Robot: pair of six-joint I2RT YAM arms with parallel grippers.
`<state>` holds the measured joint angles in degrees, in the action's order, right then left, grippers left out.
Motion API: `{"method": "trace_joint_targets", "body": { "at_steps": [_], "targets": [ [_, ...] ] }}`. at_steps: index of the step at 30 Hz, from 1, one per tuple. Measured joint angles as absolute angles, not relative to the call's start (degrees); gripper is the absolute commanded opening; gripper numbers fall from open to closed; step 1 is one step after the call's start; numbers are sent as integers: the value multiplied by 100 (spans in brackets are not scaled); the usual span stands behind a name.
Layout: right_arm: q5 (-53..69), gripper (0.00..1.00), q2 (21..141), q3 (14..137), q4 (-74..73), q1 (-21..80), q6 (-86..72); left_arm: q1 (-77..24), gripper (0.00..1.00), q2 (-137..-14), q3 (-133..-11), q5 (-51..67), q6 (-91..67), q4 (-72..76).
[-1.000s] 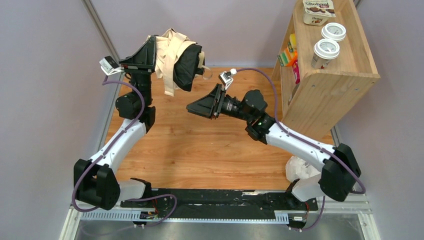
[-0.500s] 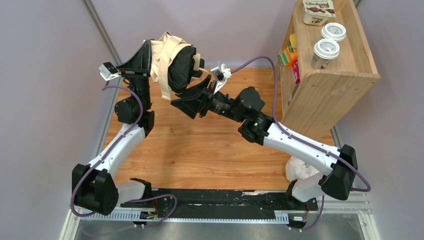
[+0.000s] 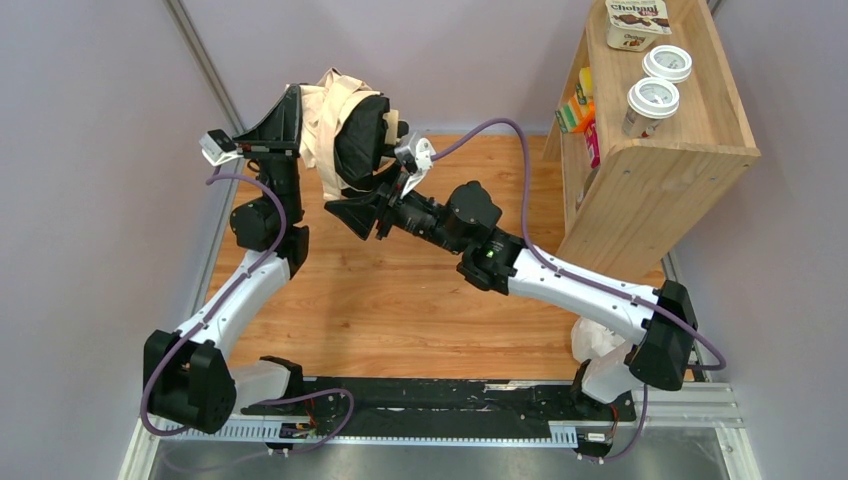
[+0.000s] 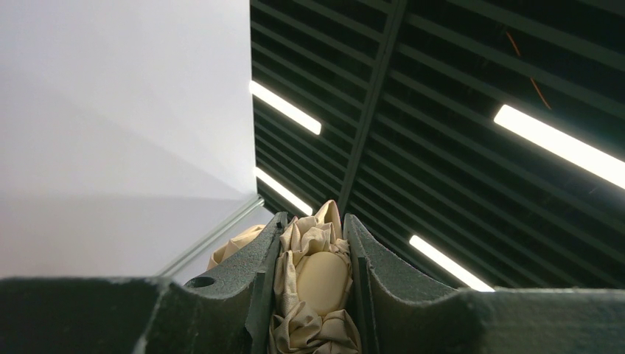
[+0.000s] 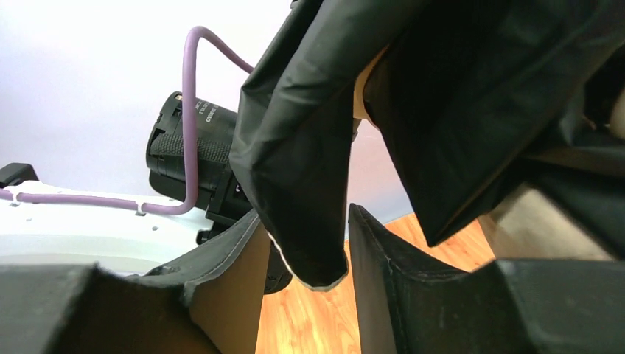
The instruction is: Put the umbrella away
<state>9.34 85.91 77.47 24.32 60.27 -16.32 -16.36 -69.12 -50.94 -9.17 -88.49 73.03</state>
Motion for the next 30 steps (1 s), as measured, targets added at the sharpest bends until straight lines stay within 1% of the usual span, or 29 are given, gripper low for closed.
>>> {"method": "trace_joint_targets", "body": {
  "at_steps": [4,6,8,9,13,18,27,30],
  "targets": [
    [687,45,8711,7846,2480,6093,-1603,-1636,0,-6890,-5057,-937,-8862,7303],
    [558,42,8757,7867,2532,6104,-1601,-1636,0,-6888,-5050,-943,-8866,7303],
    [425,35,8801,7894,2582,6110,-1603,-1636,0,-6888,-5050,-945,-8866,7303],
    [366,29,8812,7900,2600,6110,-1603,-1636,0,-6886,-5050,-950,-8866,7303],
    [150,0,8897,8003,2641,6112,-1616,-1636,0,-6860,-5028,-965,-8868,7303],
    [-1,0,8921,7981,2724,6213,-1605,-1636,0,-6847,-5028,-1022,-8910,7303],
    [-386,0,8777,6779,3262,6399,-2119,-1691,0,-6947,-5238,-1140,-8967,7269],
    [-543,0,8777,6659,3404,6377,-2386,-1802,0,-7037,-5395,-1131,-9002,7251]
  ]
}}
